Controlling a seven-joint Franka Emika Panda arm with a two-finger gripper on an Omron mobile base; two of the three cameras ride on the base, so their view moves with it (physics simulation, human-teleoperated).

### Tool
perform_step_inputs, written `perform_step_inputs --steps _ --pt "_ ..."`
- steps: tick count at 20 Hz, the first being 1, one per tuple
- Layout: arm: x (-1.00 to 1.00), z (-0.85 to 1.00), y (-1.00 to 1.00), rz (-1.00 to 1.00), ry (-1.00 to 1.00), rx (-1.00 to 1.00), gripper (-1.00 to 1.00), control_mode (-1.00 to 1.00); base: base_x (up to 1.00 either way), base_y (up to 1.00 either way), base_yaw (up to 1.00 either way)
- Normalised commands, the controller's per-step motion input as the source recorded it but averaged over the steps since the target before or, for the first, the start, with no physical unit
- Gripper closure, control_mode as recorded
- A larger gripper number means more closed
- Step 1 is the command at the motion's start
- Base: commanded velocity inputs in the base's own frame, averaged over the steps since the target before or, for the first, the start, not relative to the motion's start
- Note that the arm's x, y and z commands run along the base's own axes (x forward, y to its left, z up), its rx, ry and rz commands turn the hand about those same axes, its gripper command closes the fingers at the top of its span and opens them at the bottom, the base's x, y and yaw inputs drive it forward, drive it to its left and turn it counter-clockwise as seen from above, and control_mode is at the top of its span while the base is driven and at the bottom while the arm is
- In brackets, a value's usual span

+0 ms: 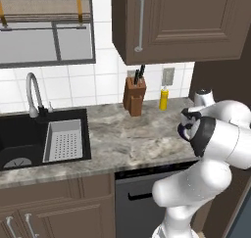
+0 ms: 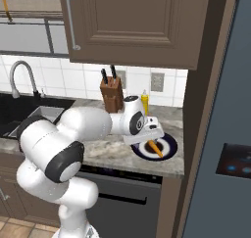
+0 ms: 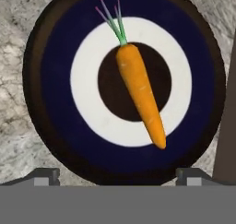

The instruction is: Pick the carrot from the counter and place it in the microwave.

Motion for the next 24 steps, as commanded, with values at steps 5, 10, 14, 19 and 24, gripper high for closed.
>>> perform_step_inputs --steps 5,10,14,19,24 --pt "0.66 -0.25 -0.08 0.04 0.02 0.0 -1.0 -1.0 0.0 0.0 0.0" --pt "0.25 -0.21 -0.14 0.01 0.04 0.0 -1.0 -1.0 0.0 0.0 0.0" --pt "0.21 -0.17 -0.19 0.0 0.03 0.0 -1.0 -1.0 0.0 0.0 0.0" --pt "0.09 -0.16 -0.26 0.0 0.02 0.0 -1.0 -1.0 0.0 0.0 0.0" --pt "0.14 -0.18 -0.12 0.0 0.03 0.0 -1.0 -1.0 0.0 0.0 0.0"
